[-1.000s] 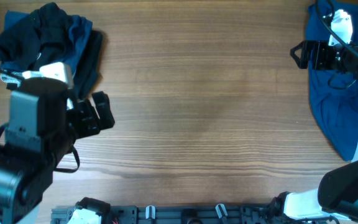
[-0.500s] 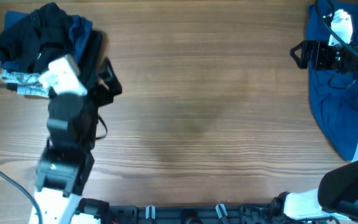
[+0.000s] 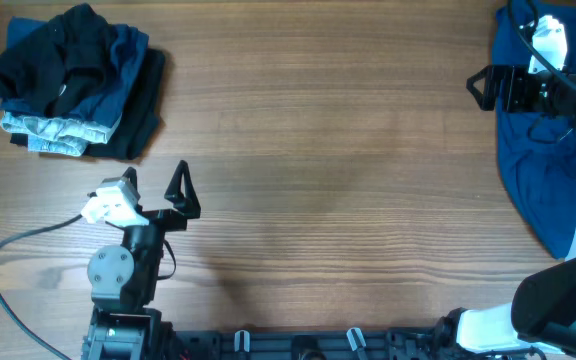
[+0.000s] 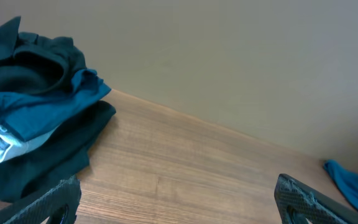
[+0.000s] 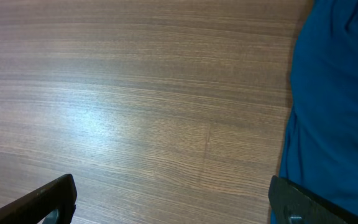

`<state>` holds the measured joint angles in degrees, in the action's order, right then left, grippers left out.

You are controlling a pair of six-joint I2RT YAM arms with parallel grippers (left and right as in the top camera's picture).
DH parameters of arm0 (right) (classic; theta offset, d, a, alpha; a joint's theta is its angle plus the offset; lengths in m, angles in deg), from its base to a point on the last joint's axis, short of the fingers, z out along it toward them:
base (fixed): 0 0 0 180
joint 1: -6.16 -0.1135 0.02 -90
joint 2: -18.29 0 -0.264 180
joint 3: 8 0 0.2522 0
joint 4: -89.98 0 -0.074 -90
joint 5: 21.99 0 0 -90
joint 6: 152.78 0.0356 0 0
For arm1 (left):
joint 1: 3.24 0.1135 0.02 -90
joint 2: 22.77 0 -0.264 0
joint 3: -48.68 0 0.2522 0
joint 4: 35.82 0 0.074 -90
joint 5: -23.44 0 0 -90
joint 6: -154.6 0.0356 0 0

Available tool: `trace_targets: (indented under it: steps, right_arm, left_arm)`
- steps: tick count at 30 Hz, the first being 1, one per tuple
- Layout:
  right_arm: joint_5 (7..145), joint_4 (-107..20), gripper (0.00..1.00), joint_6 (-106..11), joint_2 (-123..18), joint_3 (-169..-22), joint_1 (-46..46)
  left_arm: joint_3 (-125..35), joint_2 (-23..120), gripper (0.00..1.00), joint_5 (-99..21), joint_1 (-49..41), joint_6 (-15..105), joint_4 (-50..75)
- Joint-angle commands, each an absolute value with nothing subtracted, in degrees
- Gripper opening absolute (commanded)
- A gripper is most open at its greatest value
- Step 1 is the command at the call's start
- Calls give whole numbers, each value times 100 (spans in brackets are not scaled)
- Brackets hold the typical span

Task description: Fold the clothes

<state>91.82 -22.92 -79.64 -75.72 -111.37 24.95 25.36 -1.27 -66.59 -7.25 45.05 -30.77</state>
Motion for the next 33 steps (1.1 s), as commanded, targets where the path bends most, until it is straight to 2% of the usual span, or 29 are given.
trace_targets:
  steps: [1,7,16,23,33]
  right_arm:
    - [9291,-2289,100,-8076,-7664,-11132,2478]
    - [9291,-2289,100,-8078,-7664,-11132,2478]
    - [9291,-2289,100,-8076,-7664,-11132,2478]
    - [9291,-2287,100,-8074,-7664,-11132,2478]
    - [9291,-2289,100,-8074,-7664,-11132,2478]
  left_arm:
    - [2964,-481,100,-6574,-681,4639,-3090]
    - [3443,-1069,100,-6594,-668,4641,-3084]
    - [3460,-1703,100,-6637,-659,4639,-1788]
    - [3460,-2274,100,-6594,-659,4770,-1792]
    - [3460,-2239,100,-6594,-659,4770,-1781]
